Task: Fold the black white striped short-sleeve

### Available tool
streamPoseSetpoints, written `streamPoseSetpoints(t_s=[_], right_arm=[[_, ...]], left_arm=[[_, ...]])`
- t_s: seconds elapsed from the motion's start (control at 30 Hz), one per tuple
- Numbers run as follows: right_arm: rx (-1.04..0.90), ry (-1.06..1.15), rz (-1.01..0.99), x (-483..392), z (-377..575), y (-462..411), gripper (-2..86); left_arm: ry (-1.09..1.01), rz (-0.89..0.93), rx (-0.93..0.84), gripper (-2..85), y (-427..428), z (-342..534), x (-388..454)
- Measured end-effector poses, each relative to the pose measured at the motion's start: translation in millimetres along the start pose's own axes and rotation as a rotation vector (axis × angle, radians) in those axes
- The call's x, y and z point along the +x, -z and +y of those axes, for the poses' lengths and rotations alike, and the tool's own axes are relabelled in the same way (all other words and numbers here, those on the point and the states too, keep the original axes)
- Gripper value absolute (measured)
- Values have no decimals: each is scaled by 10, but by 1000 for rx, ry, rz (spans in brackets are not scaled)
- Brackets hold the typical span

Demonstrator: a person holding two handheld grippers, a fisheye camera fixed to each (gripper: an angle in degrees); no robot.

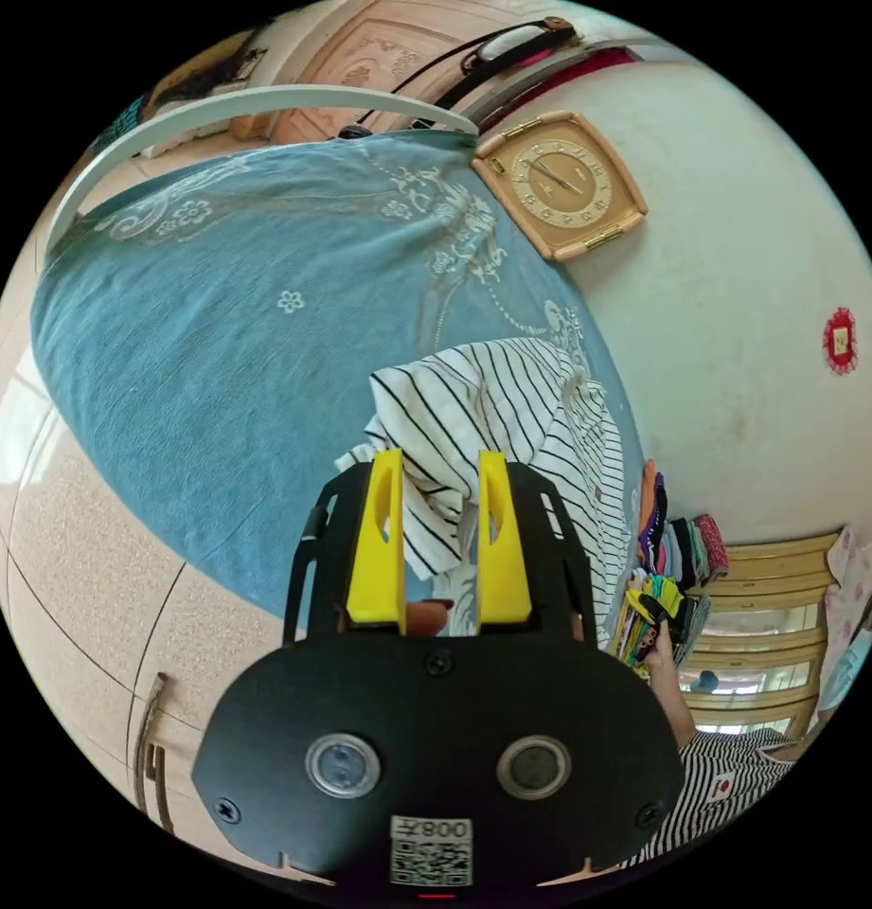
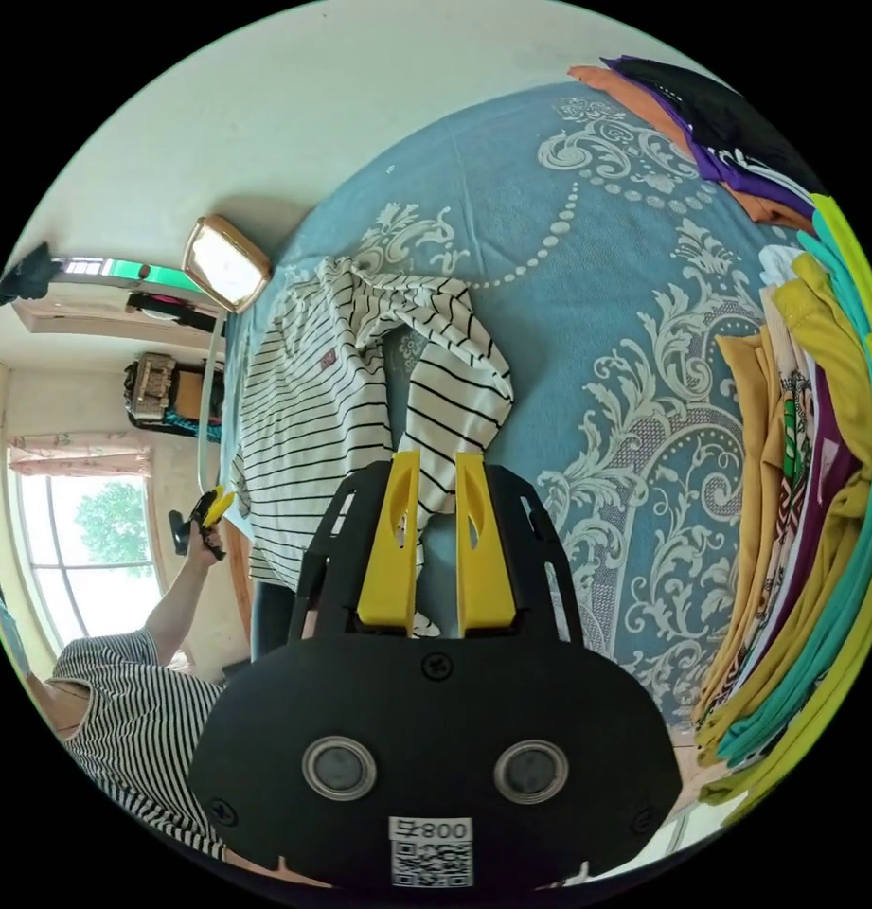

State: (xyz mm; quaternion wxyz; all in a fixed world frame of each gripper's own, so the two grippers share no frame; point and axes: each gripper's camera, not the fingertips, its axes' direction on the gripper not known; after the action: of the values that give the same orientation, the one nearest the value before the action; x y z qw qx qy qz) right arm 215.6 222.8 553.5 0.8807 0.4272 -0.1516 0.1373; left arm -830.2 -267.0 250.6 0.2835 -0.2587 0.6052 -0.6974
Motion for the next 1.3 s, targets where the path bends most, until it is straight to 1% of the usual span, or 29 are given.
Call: streamPoseSetpoints(t_s=[0.1, 0.13, 0.17, 0.2, 0.23, 0.33, 0.37, 0.4, 0.47, 0.53, 0.57, 0.63, 0.67, 0.73, 0.8, 0.87, 0.9, 0.97, 1.03, 1.07, 1.13, 1.27, 1.3], right_arm=[[-54, -36, 159, -81, -133, -354, 65], [-93, -71, 192, -76, -189, -504, 57], [-71, -88, 210, -89, -204, -506, 51], [-64, -86, 218, -123, -243, -528, 38], [-95, -66, 183, -153, -290, -587, 27], [-149, -9, 221, -256, -391, -653, 14], [-158, 7, 229, -281, -419, -637, 12], [-165, 47, 268, -347, -487, -549, 9], [-123, 121, 380, -485, -607, -250, 7], [-31, 189, 572, -658, -777, 326, 5], [-5, 195, 609, -688, -812, 472, 5], [86, 191, 698, -736, -930, 1006, 5], [100, 189, 701, -726, -951, 1101, 5], [88, 137, 660, -555, -1028, 1247, 9], [53, 80, 635, -344, -1025, 1146, 14], [7, -2, 620, -99, -958, 951, 17], [-34, -31, 581, 51, -873, 798, 20], [-57, -38, 488, 212, -690, 618, 25], [-66, -8, 313, 339, -345, 388, 37], [-75, -2, 269, 365, -245, 317, 42], [-124, 20, 126, 440, 193, 2, 50], [-205, 27, 56, 535, 800, -408, 57], [-219, 22, 57, 577, 950, -494, 59]], left_arm=[[23, -85, -25, 101, -183, 13, -159], [8, -150, -37, 85, -267, 14, -166], [24, -199, -21, 71, -299, 26, -180], [38, -211, -22, 64, -316, 28, -197], [48, -219, -30, 53, -337, 26, -236], [48, -174, -81, 37, -328, 1, -380], [44, -150, -63, 35, -249, -11, -423], [44, -140, -45, 33, -188, -22, -441], [22, -103, 52, 33, 174, -129, -486], [-6, -122, 133, 34, 524, -245, -494], [-34, -133, 185, 36, 749, -312, -489], [-76, -141, 227, 44, 992, -383, -483], [-105, -163, 248, 55, 1083, -387, -479], [-140, -187, 253, 71, 1095, -343, -516], [-123, -157, 204, 82, 977, -245, -670], [-77, -70, 160, 88, 788, 26, -937], [-68, -44, 154, 88, 748, 116, -1002], [-67, 75, 91, 92, 595, 525, -1239], [-89, 130, 15, 97, 483, 883, -1383], [-104, 143, -61, 100, 393, 1136, -1467], [-117, 130, -150, 106, 296, 1506, -1576], [-106, 146, -297, 119, 131, 2162, -1799], [-104, 142, -311, 121, 116, 2222, -1826]])
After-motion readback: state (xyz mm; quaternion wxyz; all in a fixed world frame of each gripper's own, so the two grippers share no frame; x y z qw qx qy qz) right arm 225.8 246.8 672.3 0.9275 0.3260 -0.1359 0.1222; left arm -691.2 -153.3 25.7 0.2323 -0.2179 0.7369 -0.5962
